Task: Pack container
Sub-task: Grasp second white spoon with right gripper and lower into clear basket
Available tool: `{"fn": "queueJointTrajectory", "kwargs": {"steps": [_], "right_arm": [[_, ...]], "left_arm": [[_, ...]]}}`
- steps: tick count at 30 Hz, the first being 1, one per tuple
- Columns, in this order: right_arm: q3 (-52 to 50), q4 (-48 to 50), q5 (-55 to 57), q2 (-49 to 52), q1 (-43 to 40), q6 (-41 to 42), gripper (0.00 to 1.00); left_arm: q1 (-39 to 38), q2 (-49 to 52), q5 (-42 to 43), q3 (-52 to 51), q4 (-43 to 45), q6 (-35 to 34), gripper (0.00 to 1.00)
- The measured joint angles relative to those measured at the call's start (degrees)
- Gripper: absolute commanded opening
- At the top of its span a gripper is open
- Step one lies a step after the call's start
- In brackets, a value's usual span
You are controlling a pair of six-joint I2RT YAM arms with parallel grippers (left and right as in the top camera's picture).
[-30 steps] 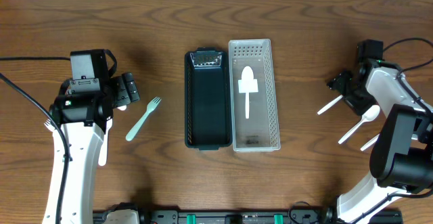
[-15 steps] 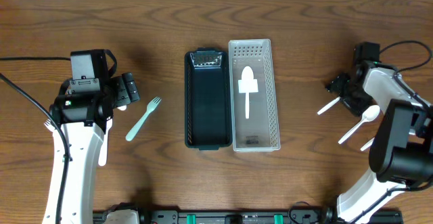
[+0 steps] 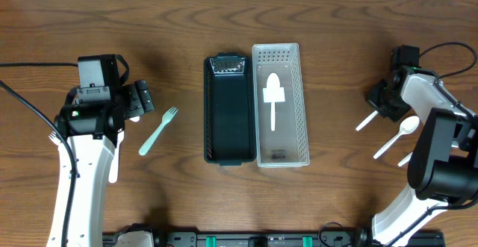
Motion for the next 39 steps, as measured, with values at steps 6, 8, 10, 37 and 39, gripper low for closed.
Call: {"fn": "queueJointTrajectory", "kwargs": {"steps": [6,8,10,37,39], "right_arm": [[0.3,0.0,-1.6,0.0,0.0,-0.7,0.01],[1.0,-0.8,-3.4,0.2,0.2,-1.5,0.01],[1.9,-2.7,-4.7,0.2,0.6,-2.2,0.01],[17.8,-11.1,-9.0,-0.5,36.7,-13.2,0.19],[17.6,-11.1,-8.9,2.2,36.8,-13.2,0.42]], "left_arm": [[0.0,0.0,0.0,0.0,0.0,0.0,0.98],[0.0,0.0,0.0,0.0,0.0,0.0,0.98],[0.0,0.0,0.0,0.0,0.0,0.0,0.98],[0.0,0.0,0.0,0.0,0.0,0.0,0.98],[0.0,0.0,0.0,0.0,0.0,0.0,0.98]]}}
